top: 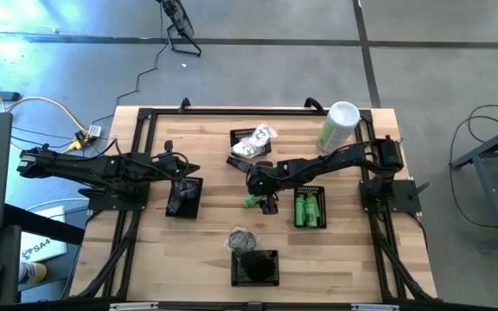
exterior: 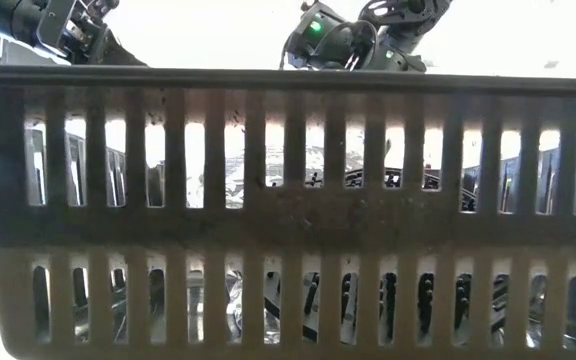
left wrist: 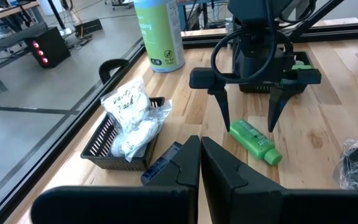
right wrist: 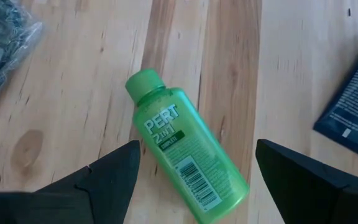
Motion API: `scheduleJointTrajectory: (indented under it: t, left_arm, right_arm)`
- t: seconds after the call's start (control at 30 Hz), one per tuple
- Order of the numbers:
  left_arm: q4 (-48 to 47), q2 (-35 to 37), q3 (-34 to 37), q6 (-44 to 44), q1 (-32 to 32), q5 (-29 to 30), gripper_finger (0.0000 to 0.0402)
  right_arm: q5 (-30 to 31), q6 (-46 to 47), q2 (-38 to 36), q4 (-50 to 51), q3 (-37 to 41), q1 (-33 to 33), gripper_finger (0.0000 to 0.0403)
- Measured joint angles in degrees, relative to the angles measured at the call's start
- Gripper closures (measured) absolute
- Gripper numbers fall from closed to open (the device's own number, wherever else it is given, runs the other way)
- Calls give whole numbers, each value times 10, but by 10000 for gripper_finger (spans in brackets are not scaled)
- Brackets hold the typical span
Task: Pick & Place Travel size toiletries
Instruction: Put the green bottle into the middle right black bin
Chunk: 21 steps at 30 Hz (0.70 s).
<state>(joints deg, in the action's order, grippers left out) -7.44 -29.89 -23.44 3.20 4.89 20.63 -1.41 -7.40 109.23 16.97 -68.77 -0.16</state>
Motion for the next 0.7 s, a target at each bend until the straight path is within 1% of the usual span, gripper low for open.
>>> scheduleJointTrajectory:
  t: [0.13, 0.3, 0.43, 0.7]
  left_arm:
    - [0, 0, 0, 0, 0, 0, 391]
    - [0, 0, 0, 0, 0, 0, 391]
    - [0, 0, 0, 0, 0, 0, 391]
    - [0, 0, 0, 0, 0, 0, 391]
  right_arm:
    - [0, 0, 0, -1, 1, 0, 89]
    - [14, -2, 30, -8, 3, 0, 89]
    - [15, -5, 49, -17, 1, 0, 89]
    - [11, -5, 50, -20, 2, 0, 91]
